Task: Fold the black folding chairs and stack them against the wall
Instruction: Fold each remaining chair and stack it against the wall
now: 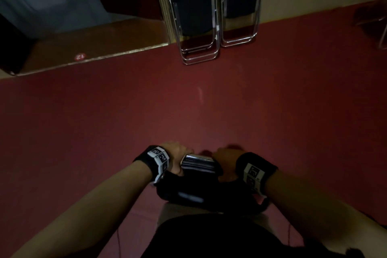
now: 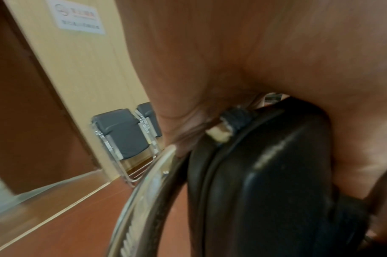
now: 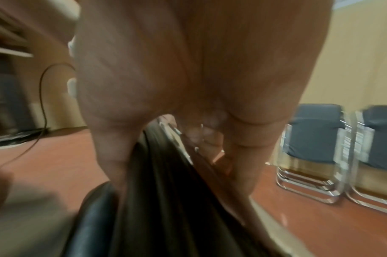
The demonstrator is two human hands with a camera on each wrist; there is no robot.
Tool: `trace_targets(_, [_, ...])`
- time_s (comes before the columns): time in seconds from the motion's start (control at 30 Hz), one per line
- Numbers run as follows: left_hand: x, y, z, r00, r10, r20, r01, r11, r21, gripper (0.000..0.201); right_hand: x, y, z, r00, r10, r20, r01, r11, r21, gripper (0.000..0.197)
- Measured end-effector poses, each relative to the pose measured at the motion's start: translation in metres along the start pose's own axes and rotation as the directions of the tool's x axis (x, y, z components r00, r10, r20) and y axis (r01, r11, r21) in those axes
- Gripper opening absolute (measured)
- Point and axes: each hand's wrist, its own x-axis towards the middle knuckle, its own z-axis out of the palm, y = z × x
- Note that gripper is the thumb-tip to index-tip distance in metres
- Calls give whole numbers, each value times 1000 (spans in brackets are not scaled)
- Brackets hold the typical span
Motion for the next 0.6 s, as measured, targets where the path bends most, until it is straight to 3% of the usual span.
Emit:
trace_targets(0.07, [15,-5,-17,1000,-22,9,22,1000,-8,47,9,19,-19,1000,-5,16,5,1000,14,28])
trace_targets(0.2, [44,-22,-53,998,-55,-7,54,998,-45,47,36,52,-67,997,-39,72,41,999,-31,38])
trace_targets(0.33, [79,-49,-88,997,-72,-41,69,995,-75,48,68,75,-114,998,-38,48,42,996,-77,27])
trace_targets(0.47, [106,-70,-104,998,-62,-30,59,995,-80,50,89,85,-142,998,-37,43,41,992,-121,35])
trace_targets(0.6, [153,-126,-142,998,-42,-54,38,996,-82,46,135,99,-203,999,-26,42,31,993,-117,40])
